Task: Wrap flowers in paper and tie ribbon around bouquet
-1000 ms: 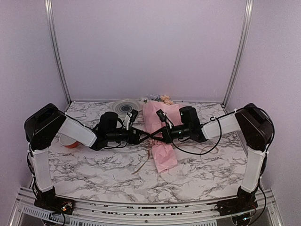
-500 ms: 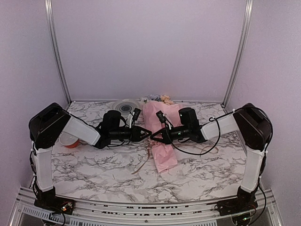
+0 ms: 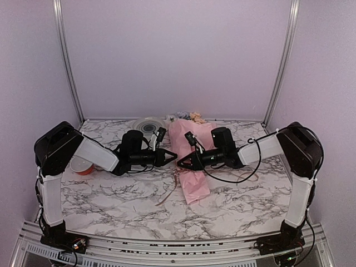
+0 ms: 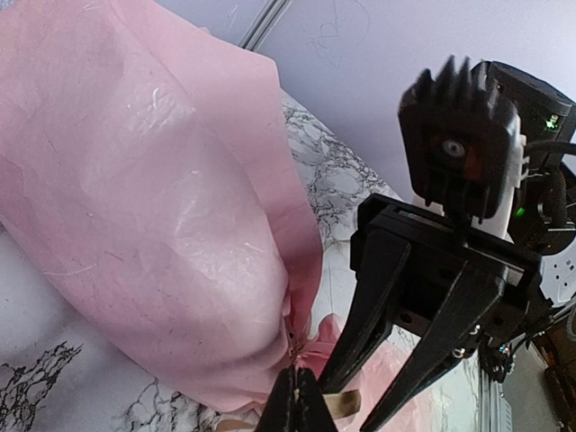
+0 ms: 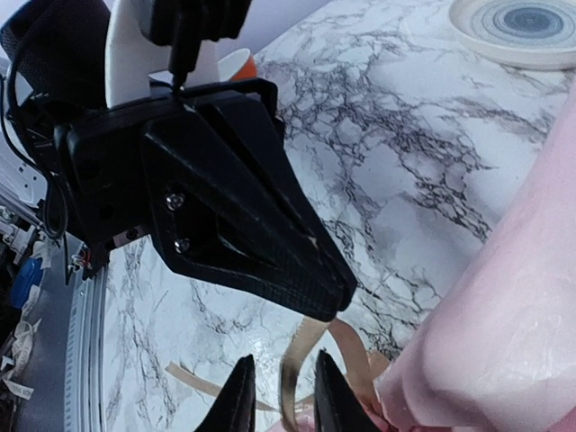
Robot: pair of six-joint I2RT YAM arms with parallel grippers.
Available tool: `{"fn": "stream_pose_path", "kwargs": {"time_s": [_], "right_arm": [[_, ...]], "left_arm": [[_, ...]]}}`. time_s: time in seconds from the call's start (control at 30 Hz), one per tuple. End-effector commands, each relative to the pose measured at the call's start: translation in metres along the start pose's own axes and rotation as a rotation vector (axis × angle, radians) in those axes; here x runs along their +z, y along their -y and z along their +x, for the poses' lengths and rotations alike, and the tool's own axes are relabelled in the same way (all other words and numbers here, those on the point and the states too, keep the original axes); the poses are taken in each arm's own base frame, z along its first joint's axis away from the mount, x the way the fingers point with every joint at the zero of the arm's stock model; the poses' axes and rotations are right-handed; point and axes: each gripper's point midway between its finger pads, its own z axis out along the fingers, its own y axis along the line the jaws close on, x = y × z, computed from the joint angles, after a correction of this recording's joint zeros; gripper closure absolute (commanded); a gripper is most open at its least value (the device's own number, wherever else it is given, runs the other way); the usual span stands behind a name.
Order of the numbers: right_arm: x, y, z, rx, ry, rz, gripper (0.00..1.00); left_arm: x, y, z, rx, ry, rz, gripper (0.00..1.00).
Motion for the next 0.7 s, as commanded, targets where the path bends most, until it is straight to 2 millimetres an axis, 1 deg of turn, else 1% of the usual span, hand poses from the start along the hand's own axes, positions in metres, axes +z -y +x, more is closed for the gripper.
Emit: {"fn": "stream_pose_path", "kwargs": {"time_s": [0.0,0.03,0.07,0.13,0.17,0.2,0.27,0.3,0.37,0.4,0.43,0.47,0.57,0.67], "right_arm": [[-0.022,-0.022,-0.037,-0.059,0.036,0.058,0.65],[-0.031,-0.022,-0.042,-0.062,0.034,0.106,0.62],[-0.041,-0.016,-0.044,-0.058,0.028,0.169,0.61],[-0.065,0.001,-0.043,-0.024,0.014,0.33,0.6],[-0.08,0.014,-0.038,0.008,0.003,0.433,0.59],[-0.101,0.035,-0.032,0.053,-0.003,0.589,0.59],[-0.146,0.066,-0.008,0.174,-0.052,0.849,0.59],[-0.169,0.078,0.004,0.229,-0.076,0.959,0.59],[-0.206,0.091,0.026,0.302,-0.117,1.122,0.58],[-0.22,0.095,0.04,0.323,-0.139,1.184,0.56],[-0.232,0.098,0.048,0.334,-0.15,1.244,0.53],[-0.242,0.101,0.055,0.342,-0.16,1.288,0.52],[-0.26,0.109,0.071,0.388,-0.201,1.36,0.51],[-0.266,0.117,0.082,0.434,-0.205,1.377,0.51]], "left_arm": [[-0.003,-0.003,-0.004,0.034,0.023,-0.026,1.0],[-0.004,-0.003,-0.005,0.04,0.026,-0.031,1.0],[-0.004,-0.002,-0.007,0.047,0.028,-0.034,1.0],[-0.003,0.0,-0.006,0.064,0.022,-0.039,1.0],[-0.002,0.002,-0.005,0.072,0.018,-0.04,1.0],[-0.001,0.002,-0.004,0.077,0.013,-0.046,1.0],[0.001,0.005,-0.004,0.092,0.012,-0.063,1.0],[0.001,0.006,-0.003,0.104,0.013,-0.078,1.0],[0.001,0.01,-0.004,0.133,0.022,-0.105,1.0],[0.0,0.013,-0.005,0.147,0.028,-0.111,1.0],[0.0,0.016,-0.005,0.161,0.03,-0.119,1.0],[0.0,0.018,-0.006,0.177,0.031,-0.126,1.0],[0.003,0.017,-0.002,0.203,0.009,-0.158,1.0],[0.003,0.017,-0.003,0.208,0.009,-0.17,1.0]]}}
